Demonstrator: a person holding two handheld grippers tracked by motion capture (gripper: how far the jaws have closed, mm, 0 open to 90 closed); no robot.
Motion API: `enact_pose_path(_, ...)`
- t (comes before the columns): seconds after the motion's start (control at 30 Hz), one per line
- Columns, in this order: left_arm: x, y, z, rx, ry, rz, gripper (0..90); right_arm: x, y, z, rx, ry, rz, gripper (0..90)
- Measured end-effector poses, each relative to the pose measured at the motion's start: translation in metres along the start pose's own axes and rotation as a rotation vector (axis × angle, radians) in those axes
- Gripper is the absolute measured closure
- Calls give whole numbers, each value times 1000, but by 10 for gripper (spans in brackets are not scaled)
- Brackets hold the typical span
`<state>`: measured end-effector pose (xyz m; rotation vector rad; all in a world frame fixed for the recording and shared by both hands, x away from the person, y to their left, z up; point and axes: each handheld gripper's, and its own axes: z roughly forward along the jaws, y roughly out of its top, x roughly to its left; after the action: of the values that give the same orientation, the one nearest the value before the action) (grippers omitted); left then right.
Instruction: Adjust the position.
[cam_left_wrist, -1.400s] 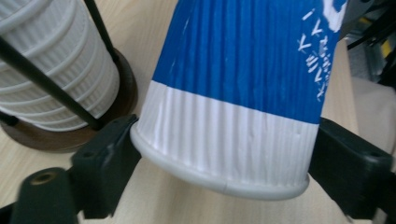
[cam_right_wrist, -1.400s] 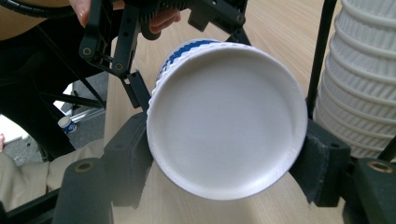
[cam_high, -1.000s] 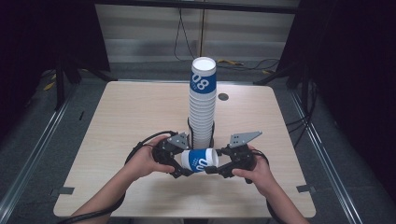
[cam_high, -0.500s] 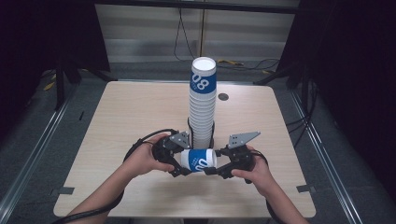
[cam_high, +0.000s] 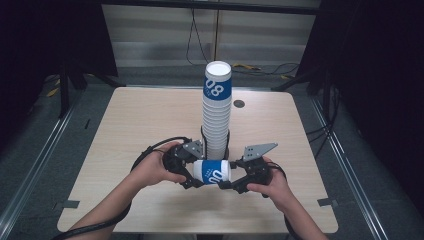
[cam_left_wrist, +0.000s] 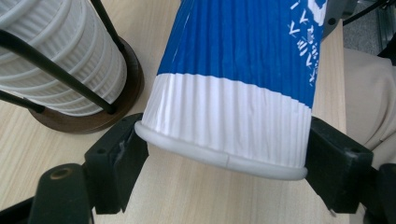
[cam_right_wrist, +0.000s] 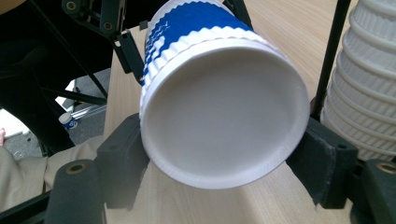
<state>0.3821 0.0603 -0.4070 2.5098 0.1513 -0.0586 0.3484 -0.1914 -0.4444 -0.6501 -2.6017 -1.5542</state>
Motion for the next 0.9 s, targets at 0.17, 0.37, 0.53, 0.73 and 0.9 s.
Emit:
enact_pose_path(0.17,1,1,0,26,2,-2,207,0,1,-2,14,-15,-17,236)
enact_pose_path(0.37,2,1,1,42,-1,-15,207,1,2,-1,43,-21,-14,176)
enact_pose_path(0.53,2,0,4,56,-4,-16,207,3,5,0,100,-39,-46,159)
enact_pose_path(0.73,2,0,6,74,-13,-4,207,2,7,0,145,-46,-59,139)
enact_pose_path(0.9,1,0,9,79,-13,-19,207,3,9,0,183,-61,-73,131)
